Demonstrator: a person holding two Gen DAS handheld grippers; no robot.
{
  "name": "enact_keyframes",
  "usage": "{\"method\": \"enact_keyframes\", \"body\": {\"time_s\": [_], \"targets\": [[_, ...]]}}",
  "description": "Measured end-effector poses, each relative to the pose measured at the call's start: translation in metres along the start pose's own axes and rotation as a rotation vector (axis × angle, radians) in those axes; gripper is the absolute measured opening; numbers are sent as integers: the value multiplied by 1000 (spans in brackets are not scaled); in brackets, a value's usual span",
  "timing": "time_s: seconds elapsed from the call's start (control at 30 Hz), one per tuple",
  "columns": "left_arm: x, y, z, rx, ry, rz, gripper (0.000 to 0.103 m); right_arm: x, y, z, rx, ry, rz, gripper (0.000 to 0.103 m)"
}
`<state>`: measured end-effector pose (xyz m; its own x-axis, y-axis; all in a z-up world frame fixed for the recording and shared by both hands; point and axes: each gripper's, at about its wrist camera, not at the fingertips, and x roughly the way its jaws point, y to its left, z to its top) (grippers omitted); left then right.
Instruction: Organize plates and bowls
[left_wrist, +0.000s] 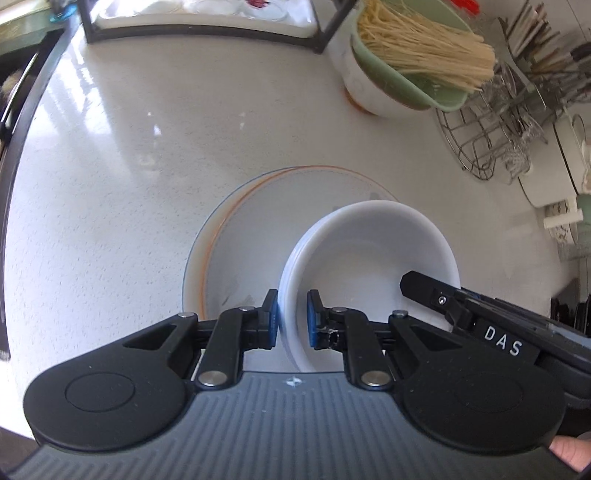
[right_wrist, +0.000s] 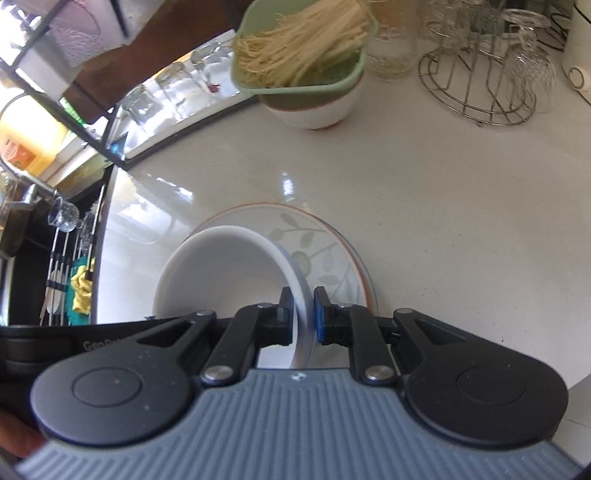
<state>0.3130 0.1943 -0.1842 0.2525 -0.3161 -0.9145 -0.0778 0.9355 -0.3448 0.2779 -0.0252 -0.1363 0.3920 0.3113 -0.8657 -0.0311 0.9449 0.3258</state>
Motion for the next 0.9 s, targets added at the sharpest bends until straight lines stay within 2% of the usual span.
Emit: {"method": "enact_keyframes", "body": {"time_s": [0.17,0.23,0.3,0.37,0.43,0.5,0.67,0.9], "targets": [[-3,-2,-1,22,-15,15,16,0,-2,-1,-3,-12,-1,15],[-10,-2,-1,2,-28,23,17,-3,-1,0,-17,-20,7,16],[-20,0,-2,-28,-56,46,24,-7,-1,1,-24,-31,12,29],[-32,0,-3,-47,-87,61,30,-14,1,1,-52,-48,23,30],[-47,-3,-6,-62,-129,70,30,-21,1,2,-66,-58,31,31],[-63,-9,-11,-68,-172,86,30,-29,0,2,-84,-73,42,48],[-98,-30,-35,-76,-263,107,31,-60,-8,-2,-124,-129,103,47],[-143,-64,-83,-54,-341,127,31,-115,-23,-10,-168,-231,167,47]]}}
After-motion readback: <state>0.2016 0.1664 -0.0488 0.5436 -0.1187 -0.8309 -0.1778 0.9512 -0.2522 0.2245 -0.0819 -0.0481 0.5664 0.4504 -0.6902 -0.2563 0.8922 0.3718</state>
